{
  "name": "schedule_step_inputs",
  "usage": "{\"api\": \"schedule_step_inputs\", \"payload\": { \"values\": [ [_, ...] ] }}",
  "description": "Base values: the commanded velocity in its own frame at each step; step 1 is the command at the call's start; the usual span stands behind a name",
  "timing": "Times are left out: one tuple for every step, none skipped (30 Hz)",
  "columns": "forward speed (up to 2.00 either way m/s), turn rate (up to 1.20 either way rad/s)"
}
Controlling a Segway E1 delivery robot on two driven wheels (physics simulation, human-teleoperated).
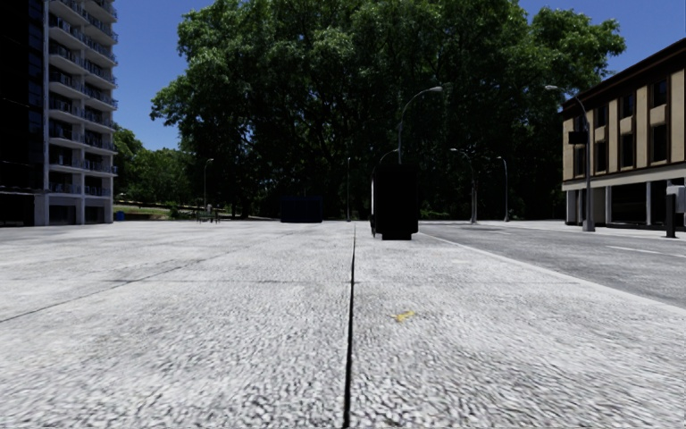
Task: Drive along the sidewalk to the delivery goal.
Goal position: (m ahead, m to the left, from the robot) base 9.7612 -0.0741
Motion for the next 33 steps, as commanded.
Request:
{"api": "schedule_step_inputs", "payload": {
  "values": [
    [2.0,0.0],
    [2.0,0.0],
    [2.0,0.0],
    [2.0,0.0],
    [2.0,0.0],
    [2.0,0.0],
    [2.0,0.0],
    [2.0,0.0],
    [2.0,0.0],
    [2.0,0.0],
    [2.0,0.0],
    [2.0,0.0],
    [2.0,0.0],
    [2.0,0.0],
    [2.0,0.0],
    [2.0,0.0],
    [2.0,0.0],
    [2.0,0.0],
    [2.0,0.0],
    [2.0,0.0],
    [2.0,0.0],
    [2.0,0.0],
    [2.0,0.0],
    [2.0,0.0],
    [2.0,0.0],
    [2.0,0.0],
    [2.0,0.0],
    [2.0,0.0],
    [2.0,0.0],
    [2.0,0.0],
    [2.0,0.0],
    [2.0,0.0],
    [2.0,0.0]
  ]
}}
